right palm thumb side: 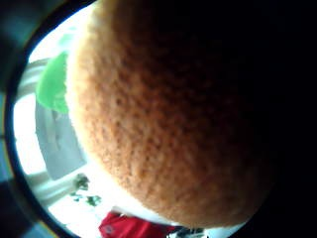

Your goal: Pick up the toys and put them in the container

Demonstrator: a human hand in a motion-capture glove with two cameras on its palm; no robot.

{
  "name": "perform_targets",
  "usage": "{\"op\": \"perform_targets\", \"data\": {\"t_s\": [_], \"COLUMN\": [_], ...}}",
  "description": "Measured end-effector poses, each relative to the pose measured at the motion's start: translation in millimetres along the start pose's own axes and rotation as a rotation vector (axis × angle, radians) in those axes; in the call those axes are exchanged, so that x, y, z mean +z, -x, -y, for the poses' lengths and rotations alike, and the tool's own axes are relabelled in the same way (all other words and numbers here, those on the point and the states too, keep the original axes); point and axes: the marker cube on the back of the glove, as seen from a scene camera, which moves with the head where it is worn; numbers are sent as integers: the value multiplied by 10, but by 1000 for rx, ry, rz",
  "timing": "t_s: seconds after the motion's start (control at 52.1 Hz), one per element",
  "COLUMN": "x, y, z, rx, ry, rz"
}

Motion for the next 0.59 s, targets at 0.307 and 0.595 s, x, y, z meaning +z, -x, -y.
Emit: {"op": "perform_targets", "data": {"t_s": [0.307,0.595], "x": [-195,-1040], "y": [161,314], "z": [-88,-96], "rx": [-17,4], "ry": [-63,-139], "rz": [91,124]}}
